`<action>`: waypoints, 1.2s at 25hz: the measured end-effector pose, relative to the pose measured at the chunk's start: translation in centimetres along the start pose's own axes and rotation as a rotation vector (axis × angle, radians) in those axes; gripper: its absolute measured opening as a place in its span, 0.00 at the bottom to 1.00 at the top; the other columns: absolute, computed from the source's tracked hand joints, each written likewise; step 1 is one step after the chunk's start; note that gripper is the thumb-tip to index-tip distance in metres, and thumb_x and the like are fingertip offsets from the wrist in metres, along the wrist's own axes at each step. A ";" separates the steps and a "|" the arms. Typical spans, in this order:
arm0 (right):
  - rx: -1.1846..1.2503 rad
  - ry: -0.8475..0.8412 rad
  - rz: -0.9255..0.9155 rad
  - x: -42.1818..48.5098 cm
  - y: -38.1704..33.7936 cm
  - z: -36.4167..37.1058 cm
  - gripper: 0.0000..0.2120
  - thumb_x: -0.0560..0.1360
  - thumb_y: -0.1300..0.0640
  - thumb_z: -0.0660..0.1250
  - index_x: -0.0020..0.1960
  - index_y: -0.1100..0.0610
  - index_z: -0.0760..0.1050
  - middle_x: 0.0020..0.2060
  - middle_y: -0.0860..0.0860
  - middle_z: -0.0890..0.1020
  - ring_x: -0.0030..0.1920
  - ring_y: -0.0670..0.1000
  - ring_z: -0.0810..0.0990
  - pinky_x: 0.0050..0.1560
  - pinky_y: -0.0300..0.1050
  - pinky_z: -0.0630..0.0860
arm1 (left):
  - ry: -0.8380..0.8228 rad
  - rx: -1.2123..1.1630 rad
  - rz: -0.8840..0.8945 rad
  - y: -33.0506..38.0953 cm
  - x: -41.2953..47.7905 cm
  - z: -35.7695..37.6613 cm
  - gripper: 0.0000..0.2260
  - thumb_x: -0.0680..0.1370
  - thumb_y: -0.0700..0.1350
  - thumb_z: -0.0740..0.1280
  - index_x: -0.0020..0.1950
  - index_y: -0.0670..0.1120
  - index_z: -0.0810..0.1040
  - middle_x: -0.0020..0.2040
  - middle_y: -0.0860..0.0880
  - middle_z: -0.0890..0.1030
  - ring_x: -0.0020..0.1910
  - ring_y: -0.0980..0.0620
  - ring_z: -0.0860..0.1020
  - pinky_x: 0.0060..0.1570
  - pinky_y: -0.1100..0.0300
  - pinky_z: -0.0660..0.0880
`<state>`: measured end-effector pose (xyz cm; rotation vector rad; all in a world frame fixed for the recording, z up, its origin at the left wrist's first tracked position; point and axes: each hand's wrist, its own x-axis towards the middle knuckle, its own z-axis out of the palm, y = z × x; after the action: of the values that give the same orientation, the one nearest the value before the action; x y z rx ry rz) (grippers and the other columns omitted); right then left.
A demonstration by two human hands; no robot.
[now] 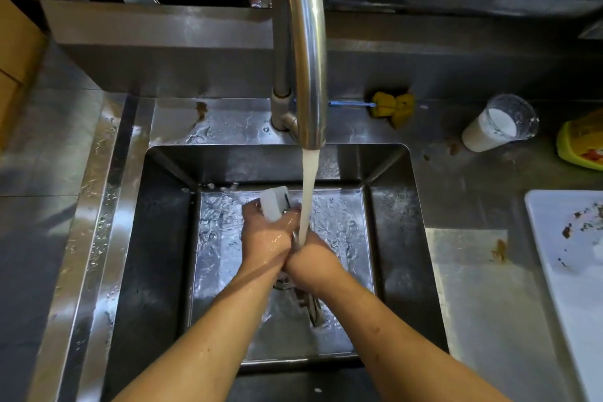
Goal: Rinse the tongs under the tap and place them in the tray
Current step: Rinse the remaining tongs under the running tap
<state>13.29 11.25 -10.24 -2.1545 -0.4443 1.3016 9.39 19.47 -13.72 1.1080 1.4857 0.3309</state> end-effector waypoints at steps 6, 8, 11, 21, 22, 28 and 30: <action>-0.751 -0.067 0.034 0.2 -3.9 -1.3 0.27 0.76 0.52 0.71 0.74 0.53 0.70 0.64 0.54 0.81 0.62 0.59 0.83 0.55 0.51 0.80 | -0.304 -0.480 -0.537 -0.4 -1.1 -0.9 0.12 0.79 0.48 0.74 0.50 0.39 0.85 0.47 0.37 0.89 0.42 0.43 0.88 0.49 0.48 0.82; -0.832 -0.123 0.031 -0.1 -4.6 -1.6 0.32 0.76 0.53 0.71 0.77 0.52 0.65 0.67 0.55 0.79 0.65 0.60 0.81 0.59 0.52 0.80 | -0.330 -0.604 -0.638 -0.3 -0.4 -1.2 0.16 0.81 0.50 0.70 0.56 0.37 0.84 0.49 0.40 0.88 0.49 0.41 0.86 0.57 0.45 0.81; -0.825 -0.183 -0.004 -0.5 -5.0 -2.5 0.27 0.76 0.52 0.69 0.74 0.51 0.69 0.59 0.56 0.81 0.60 0.61 0.82 0.56 0.51 0.80 | -0.349 -0.594 -0.657 -0.4 -0.1 -0.9 0.17 0.83 0.51 0.66 0.63 0.39 0.83 0.55 0.39 0.86 0.53 0.40 0.83 0.65 0.44 0.78; -0.846 -0.151 0.045 -0.1 -5.1 -2.5 0.22 0.76 0.51 0.66 0.69 0.53 0.75 0.53 0.53 0.82 0.54 0.58 0.83 0.48 0.50 0.78 | -0.398 -0.626 -0.586 -1.2 -1.5 -0.7 0.14 0.80 0.49 0.73 0.48 0.38 0.87 0.44 0.39 0.88 0.46 0.42 0.87 0.57 0.45 0.80; -0.866 -0.120 0.013 -0.3 -5.0 -2.2 0.23 0.76 0.51 0.66 0.70 0.53 0.74 0.57 0.53 0.83 0.56 0.58 0.83 0.46 0.50 0.76 | -0.399 -0.617 -0.578 -1.4 -1.4 -0.9 0.12 0.80 0.48 0.72 0.50 0.38 0.86 0.44 0.40 0.88 0.48 0.43 0.85 0.61 0.45 0.79; -0.477 -0.249 -0.068 -1.4 -4.3 -2.9 0.16 0.74 0.49 0.73 0.60 0.49 0.77 0.58 0.56 0.82 0.51 0.55 0.81 0.43 0.42 0.75 | -0.218 -0.527 -0.587 -0.7 0.3 -1.8 0.11 0.83 0.49 0.69 0.47 0.42 0.80 0.32 0.45 0.85 0.30 0.48 0.84 0.29 0.58 0.80; -0.248 -0.278 -0.019 -1.9 -3.9 -3.9 0.09 0.71 0.48 0.76 0.46 0.47 0.77 0.48 0.52 0.85 0.46 0.53 0.84 0.41 0.45 0.82 | -0.179 -0.593 -0.683 -0.4 0.9 -2.4 0.13 0.81 0.50 0.71 0.52 0.40 0.79 0.40 0.40 0.85 0.36 0.43 0.85 0.33 0.52 0.80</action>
<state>15.91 12.04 -5.12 -2.1631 -0.7723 1.6155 7.21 20.88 -13.97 0.1299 1.3832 0.1630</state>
